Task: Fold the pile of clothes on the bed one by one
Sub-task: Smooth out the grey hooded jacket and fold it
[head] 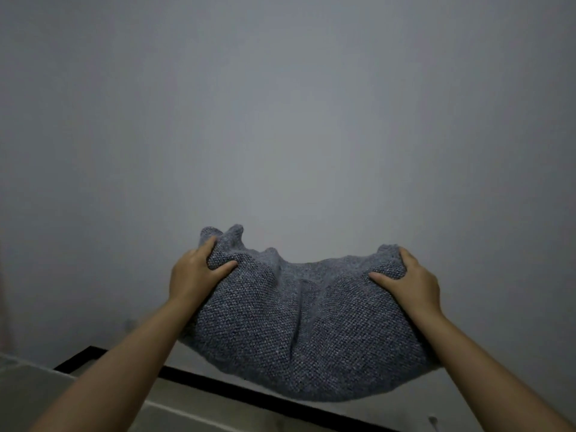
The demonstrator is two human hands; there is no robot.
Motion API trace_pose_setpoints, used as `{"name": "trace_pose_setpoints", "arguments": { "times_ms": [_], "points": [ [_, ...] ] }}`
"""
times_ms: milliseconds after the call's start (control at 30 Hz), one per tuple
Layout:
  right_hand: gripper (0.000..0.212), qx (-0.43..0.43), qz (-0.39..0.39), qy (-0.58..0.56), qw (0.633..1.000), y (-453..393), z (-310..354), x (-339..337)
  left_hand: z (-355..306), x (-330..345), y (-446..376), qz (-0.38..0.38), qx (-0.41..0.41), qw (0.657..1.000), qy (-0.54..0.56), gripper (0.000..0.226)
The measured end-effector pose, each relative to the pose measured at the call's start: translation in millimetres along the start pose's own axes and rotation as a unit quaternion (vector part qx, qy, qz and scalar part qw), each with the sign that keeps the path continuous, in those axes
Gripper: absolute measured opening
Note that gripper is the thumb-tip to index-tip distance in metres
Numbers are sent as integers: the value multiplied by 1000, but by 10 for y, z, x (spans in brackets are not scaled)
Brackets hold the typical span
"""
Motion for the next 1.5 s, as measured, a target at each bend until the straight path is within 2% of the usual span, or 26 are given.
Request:
{"name": "trace_pose_setpoints", "arguments": {
  "times_ms": [467, 767, 933, 1067, 1267, 1500],
  "points": [
    [84, -16, 28, -18, 999, -2484, -440, 1977, 357, 2064, -2319, -15, 1, 1000, -8, 66],
    [78, -85, 146, -88, 982, -3748, -883, 3704, 1048, 3114, -2985, -47, -80, 990, -103, 64],
    [81, -125, 255, -146, 948, -4313, -779, 4901, 1560, 3317, -3203, -67, -179, 967, -170, 69],
    [81, -151, 338, -181, 911, -4395, -568, 5879, 1983, 3301, -3086, -79, -258, 938, -220, 69],
    [77, -186, 457, -224, 841, -4013, -39, 7286, 2598, 3057, -2773, -91, -348, 875, -323, 65],
    [75, -223, 536, -273, 767, -3376, 1019, 8803, 3744, 2599, -2765, -96, -434, 807, -389, 71]
  ]
}}
Point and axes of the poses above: each hand's wrist, its own y-axis away from the middle knuckle, its own x-axis out of the palm, z = x × y, the point moved 3 cm from there along -y, towards the middle knuckle, and after that the axes turned 13 degrees about -y, right-handed, at the moved point
